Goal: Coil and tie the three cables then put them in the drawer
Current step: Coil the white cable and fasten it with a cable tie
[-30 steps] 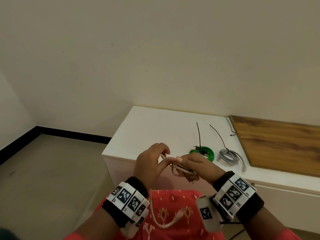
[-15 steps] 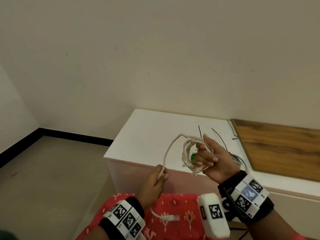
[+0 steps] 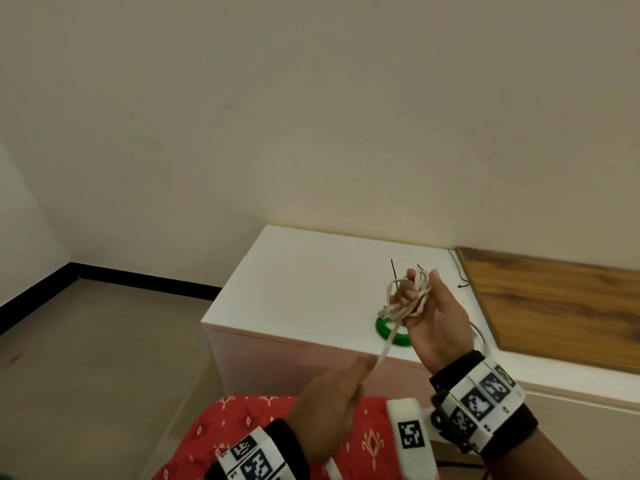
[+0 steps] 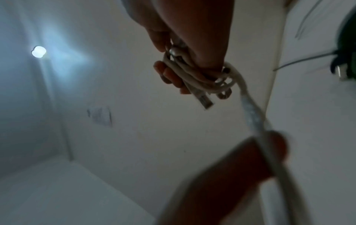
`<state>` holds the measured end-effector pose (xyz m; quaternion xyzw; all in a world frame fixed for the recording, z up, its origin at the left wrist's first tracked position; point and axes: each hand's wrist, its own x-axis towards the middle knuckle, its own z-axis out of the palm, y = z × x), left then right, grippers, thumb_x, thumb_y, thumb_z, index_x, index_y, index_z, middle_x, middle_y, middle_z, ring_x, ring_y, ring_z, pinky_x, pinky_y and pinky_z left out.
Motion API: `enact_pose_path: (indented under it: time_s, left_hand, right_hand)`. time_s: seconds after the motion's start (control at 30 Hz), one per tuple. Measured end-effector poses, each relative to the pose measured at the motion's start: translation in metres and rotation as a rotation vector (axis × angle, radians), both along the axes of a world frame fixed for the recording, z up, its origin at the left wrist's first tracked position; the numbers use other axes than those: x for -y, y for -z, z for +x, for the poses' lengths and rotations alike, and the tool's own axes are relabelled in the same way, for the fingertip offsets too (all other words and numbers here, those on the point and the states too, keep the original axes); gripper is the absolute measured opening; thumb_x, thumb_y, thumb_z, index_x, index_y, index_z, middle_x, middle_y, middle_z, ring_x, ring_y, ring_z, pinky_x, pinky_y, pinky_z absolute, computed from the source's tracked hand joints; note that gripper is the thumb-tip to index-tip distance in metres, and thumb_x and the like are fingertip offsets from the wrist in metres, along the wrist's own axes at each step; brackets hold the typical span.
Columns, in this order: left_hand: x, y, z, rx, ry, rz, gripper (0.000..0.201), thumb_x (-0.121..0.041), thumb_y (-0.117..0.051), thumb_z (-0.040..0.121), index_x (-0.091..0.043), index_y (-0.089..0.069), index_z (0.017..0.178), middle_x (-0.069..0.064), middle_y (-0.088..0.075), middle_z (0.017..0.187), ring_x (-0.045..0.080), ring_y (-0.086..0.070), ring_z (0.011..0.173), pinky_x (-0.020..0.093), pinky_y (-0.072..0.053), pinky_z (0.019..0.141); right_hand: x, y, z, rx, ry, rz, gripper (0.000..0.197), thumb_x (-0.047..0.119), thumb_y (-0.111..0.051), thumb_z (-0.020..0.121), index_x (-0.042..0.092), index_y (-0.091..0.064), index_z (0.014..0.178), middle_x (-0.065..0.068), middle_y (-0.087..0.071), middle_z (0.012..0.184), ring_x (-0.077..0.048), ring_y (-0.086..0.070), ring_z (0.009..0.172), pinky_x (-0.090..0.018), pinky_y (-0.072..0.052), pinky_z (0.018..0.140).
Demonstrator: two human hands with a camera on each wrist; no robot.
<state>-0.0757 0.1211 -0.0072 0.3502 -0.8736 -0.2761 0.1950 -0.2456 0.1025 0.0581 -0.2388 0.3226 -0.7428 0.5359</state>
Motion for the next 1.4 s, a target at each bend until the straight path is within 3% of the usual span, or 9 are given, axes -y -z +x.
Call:
enact_pose_path:
  time_s: [0.13, 0.3, 0.4, 0.53, 0.67, 0.9, 1.07, 1.2, 1.4]
  left_hand:
    - [-0.003, -0.015, -0.001, -0.162, 0.028, 0.255, 0.040, -0.011, -0.042, 0.094, -0.032, -0.041, 0.128, 0.005, -0.058, 0.071, 0.015, -0.053, 0.061, 0.028, -0.045, 0.060]
    - [0.006, -0.030, 0.012, -0.457, 0.028, 0.586, 0.022, -0.013, -0.044, 0.094, -0.026, -0.061, 0.087, -0.009, -0.046, 0.047, 0.007, -0.038, 0.039, 0.021, -0.034, 0.041]
    - [0.011, -0.040, 0.017, -0.615, 0.074, 0.813, 0.033, -0.038, -0.050, 0.090, -0.014, -0.065, 0.073, -0.007, -0.048, 0.049, 0.007, -0.041, 0.036, 0.020, -0.035, 0.039]
    - [0.018, -0.047, 0.021, -0.722, 0.194, 0.968, 0.069, -0.077, -0.039, 0.069, -0.011, -0.056, 0.073, -0.003, -0.044, 0.059, 0.008, -0.042, 0.041, 0.019, -0.036, 0.041]
    - [0.023, -0.051, 0.019, -0.738, 0.174, 0.831, 0.034, -0.045, -0.050, 0.087, -0.014, -0.056, 0.075, -0.002, -0.044, 0.059, 0.008, -0.038, 0.042, 0.018, -0.033, 0.039]
    - [0.043, -0.056, 0.022, -0.840, -0.128, 0.708, 0.024, -0.015, -0.042, 0.094, -0.008, -0.056, 0.076, -0.006, -0.037, 0.045, 0.006, -0.029, 0.038, 0.017, -0.024, 0.037]
    - [0.049, -0.057, 0.018, -0.801, -0.232, 0.619, 0.023, -0.015, -0.050, 0.091, -0.010, -0.058, 0.071, -0.006, -0.038, 0.049, 0.004, -0.033, 0.047, 0.016, -0.025, 0.042]
    - [0.049, -0.051, 0.012, -0.768, -0.304, 0.619, 0.028, -0.026, -0.056, 0.088, -0.012, -0.052, 0.063, -0.006, -0.040, 0.052, 0.008, -0.035, 0.053, 0.016, -0.028, 0.045]
    - [0.046, -0.041, 0.010, -0.764, -0.299, 0.411, 0.016, -0.027, -0.055, 0.089, -0.013, -0.061, 0.094, 0.001, -0.054, 0.068, 0.010, -0.048, 0.058, 0.018, -0.038, 0.046]
  right_hand:
    - [0.001, 0.010, 0.009, -0.485, 0.063, -0.015, 0.029, 0.027, -0.029, 0.099, 0.008, -0.051, 0.092, 0.001, -0.050, 0.056, -0.007, -0.046, 0.053, -0.025, -0.037, 0.060]
    - [0.002, 0.017, 0.007, -0.927, 0.032, -0.044, 0.037, 0.033, -0.034, 0.092, -0.002, -0.047, 0.097, -0.006, -0.041, 0.064, 0.000, -0.043, 0.052, -0.012, -0.037, 0.055]
    - [0.001, 0.021, 0.009, -1.203, 0.004, -0.022, 0.044, 0.039, -0.034, 0.088, -0.003, -0.048, 0.089, 0.002, -0.047, 0.062, -0.004, -0.042, 0.053, -0.015, -0.035, 0.057]
    - [-0.003, 0.021, 0.011, -1.586, -0.097, 0.033, 0.025, 0.043, -0.027, 0.086, 0.027, -0.031, 0.067, 0.006, -0.046, 0.063, -0.005, -0.041, 0.056, -0.022, -0.033, 0.057]
    - [-0.001, 0.024, 0.013, -1.751, -0.256, 0.098, 0.030, 0.045, -0.027, 0.091, 0.029, -0.026, 0.066, 0.007, -0.042, 0.061, -0.015, -0.043, 0.061, -0.032, -0.036, 0.064]
    - [-0.007, 0.018, 0.018, -1.275, -0.603, 0.085, 0.044, 0.045, -0.028, 0.089, 0.010, -0.054, 0.082, 0.002, -0.046, 0.056, -0.006, -0.041, 0.047, -0.013, -0.036, 0.054]
    - [-0.010, 0.009, 0.026, -1.157, -0.616, 0.025, 0.046, 0.046, -0.047, 0.083, 0.003, -0.059, 0.073, -0.008, -0.048, 0.058, -0.003, -0.043, 0.040, -0.013, -0.036, 0.045]
    - [-0.014, 0.004, 0.029, -0.981, -0.583, 0.031, 0.041, 0.034, -0.043, 0.085, 0.005, -0.058, 0.060, 0.009, -0.050, 0.039, -0.003, -0.037, 0.033, -0.017, -0.036, 0.040]
    - [-0.014, 0.002, 0.029, -0.749, -0.586, 0.060, 0.043, 0.032, -0.038, 0.085, 0.004, -0.052, 0.055, 0.009, -0.043, 0.030, -0.005, -0.029, 0.028, -0.022, -0.027, 0.040]
